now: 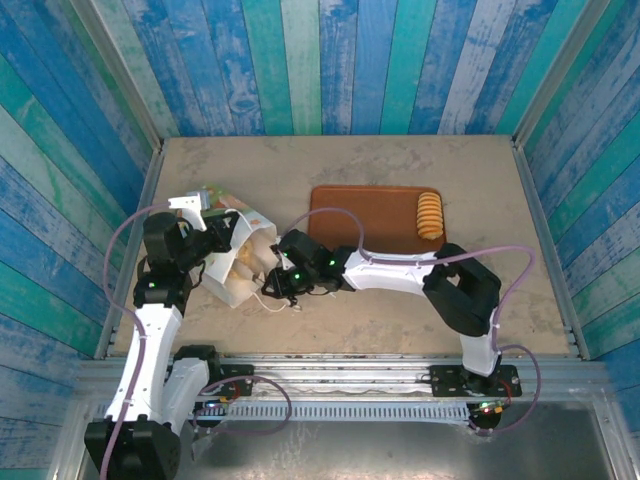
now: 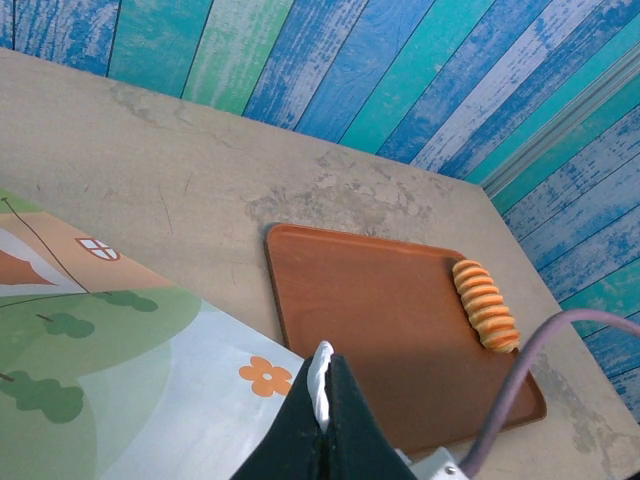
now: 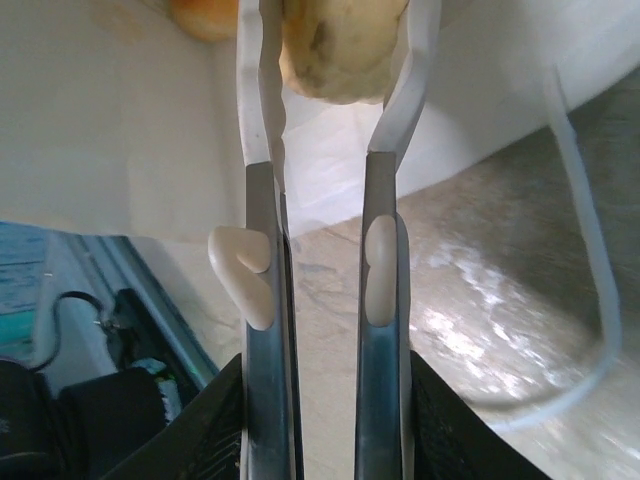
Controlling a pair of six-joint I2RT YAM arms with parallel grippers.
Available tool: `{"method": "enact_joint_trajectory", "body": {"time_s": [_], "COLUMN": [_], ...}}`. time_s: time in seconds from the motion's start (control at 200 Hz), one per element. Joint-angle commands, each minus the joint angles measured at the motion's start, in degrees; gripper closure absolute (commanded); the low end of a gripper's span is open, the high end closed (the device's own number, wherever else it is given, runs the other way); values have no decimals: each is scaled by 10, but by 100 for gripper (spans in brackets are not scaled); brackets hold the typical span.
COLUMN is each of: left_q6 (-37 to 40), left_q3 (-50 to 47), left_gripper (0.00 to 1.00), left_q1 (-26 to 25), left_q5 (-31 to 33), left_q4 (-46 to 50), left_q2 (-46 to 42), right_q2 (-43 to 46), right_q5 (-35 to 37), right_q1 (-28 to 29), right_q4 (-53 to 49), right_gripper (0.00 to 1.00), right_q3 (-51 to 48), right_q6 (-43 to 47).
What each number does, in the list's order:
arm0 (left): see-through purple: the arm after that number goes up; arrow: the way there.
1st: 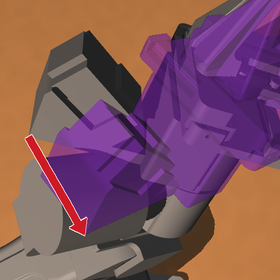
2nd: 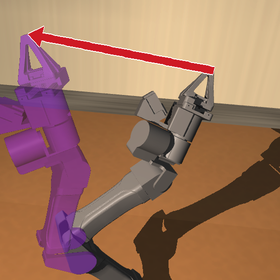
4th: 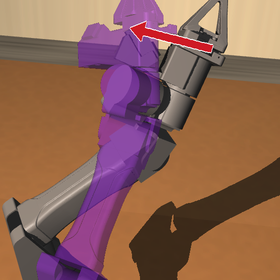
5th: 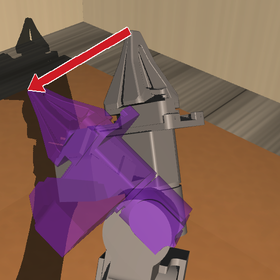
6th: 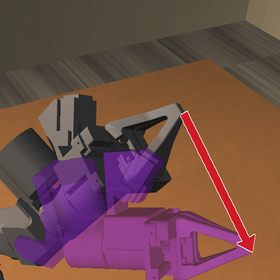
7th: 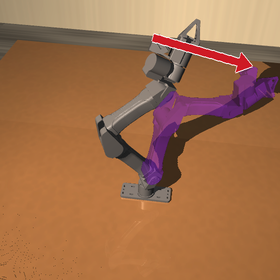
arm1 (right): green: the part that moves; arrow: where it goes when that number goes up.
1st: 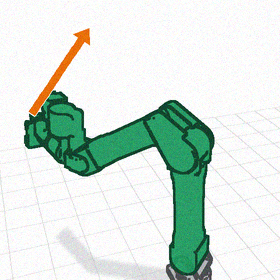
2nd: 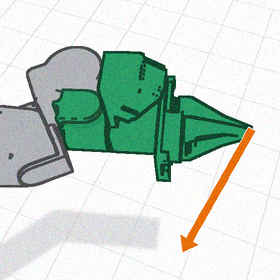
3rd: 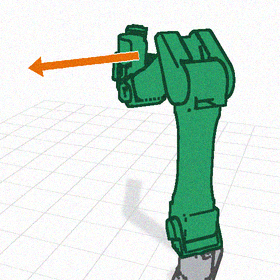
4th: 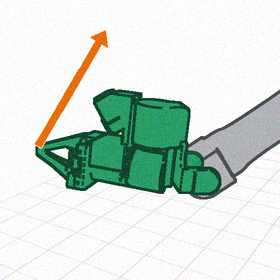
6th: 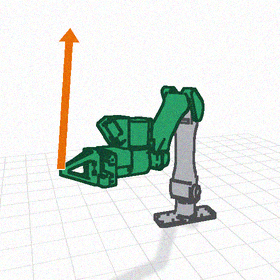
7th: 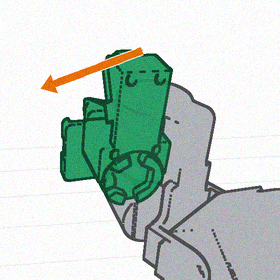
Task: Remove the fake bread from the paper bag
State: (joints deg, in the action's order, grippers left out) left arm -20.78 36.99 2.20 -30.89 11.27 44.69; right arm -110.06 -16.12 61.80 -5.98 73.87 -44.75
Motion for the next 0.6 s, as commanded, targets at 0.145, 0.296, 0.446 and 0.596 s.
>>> {"method": "enact_joint_trajectory", "body": {"time_s": [0.145,0.296,0.446,0.596], "left_q6": [11,10,10,10], "left_q3": [-4,-4,-4,-4], "left_gripper": [99,99,100,100], "left_q1": [3,3,3,3], "left_q5": [8,7,6,6], "left_q4": [-3,-3,-4,-3], "left_q2": [-10,-10,-10,-11], "right_q2": [71,49,19,-15], "right_q5": [226,302,304,252], "right_q1": [30,34,40,45], "right_q4": [-218,-312,-330,-313], "right_gripper": [64,61,58,55], "right_q3": [80,121,145,170], "right_q6": [92,102,114,137]}}
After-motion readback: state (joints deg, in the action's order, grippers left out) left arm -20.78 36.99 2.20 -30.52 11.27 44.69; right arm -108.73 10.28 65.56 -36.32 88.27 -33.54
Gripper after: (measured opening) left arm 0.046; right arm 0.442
